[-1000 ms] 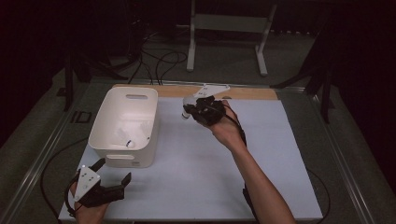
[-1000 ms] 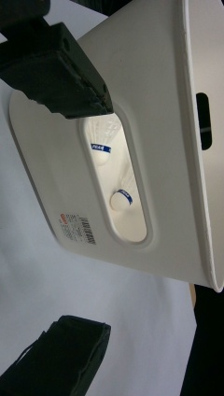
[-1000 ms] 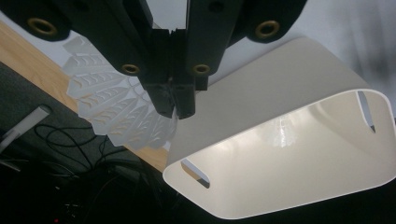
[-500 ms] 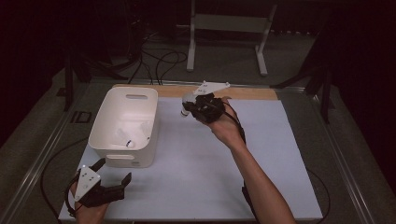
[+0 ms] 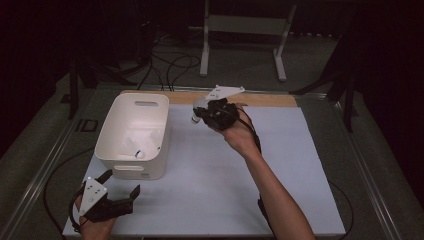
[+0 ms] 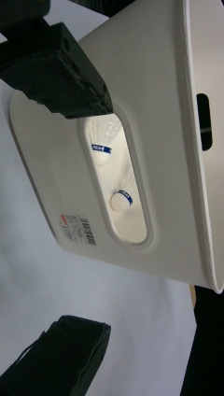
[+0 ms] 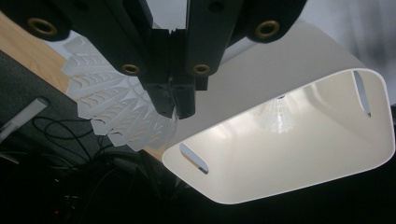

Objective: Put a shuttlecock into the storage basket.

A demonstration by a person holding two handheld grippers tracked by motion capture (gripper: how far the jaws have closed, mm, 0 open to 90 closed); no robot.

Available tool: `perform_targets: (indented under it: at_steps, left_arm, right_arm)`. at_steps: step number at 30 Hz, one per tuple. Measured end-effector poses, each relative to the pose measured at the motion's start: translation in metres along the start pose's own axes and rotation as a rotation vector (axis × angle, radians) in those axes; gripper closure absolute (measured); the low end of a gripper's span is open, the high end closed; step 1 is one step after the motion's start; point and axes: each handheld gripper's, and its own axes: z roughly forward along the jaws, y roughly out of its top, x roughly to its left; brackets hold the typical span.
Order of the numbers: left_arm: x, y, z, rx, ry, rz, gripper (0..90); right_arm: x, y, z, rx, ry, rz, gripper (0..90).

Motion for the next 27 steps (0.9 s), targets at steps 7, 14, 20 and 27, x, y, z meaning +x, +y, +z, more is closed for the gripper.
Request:
perform_targets:
  at_steps: [7,14,20,27]
  left_arm:
    - [0.0001,-0.0001,0.0000,0.001,0.000,0.000,0.0]
    - [0.0001,-0.0001,0.0001,0.002,0.000,0.000,0.0]
    - [0.0001,-0.0001,-0.0001,0.001,0.000,-0.001,0.0]
    - [0.0002,-0.0002,0.0001,0.002,0.001,0.000,0.0]
  right_arm:
    - [0.0017,0.0030,0.0010,-0.006,0.002,-0.004,89.6]
    - [0.0044,0.0058,0.0042,-0.008,0.004,-0.005,89.6]
    - [0.0063,0.0066,0.0059,-0.017,0.009,-0.011,89.6]
    - [0.0086,0.0080,0.0072,-0.019,0.014,-0.012,89.6]
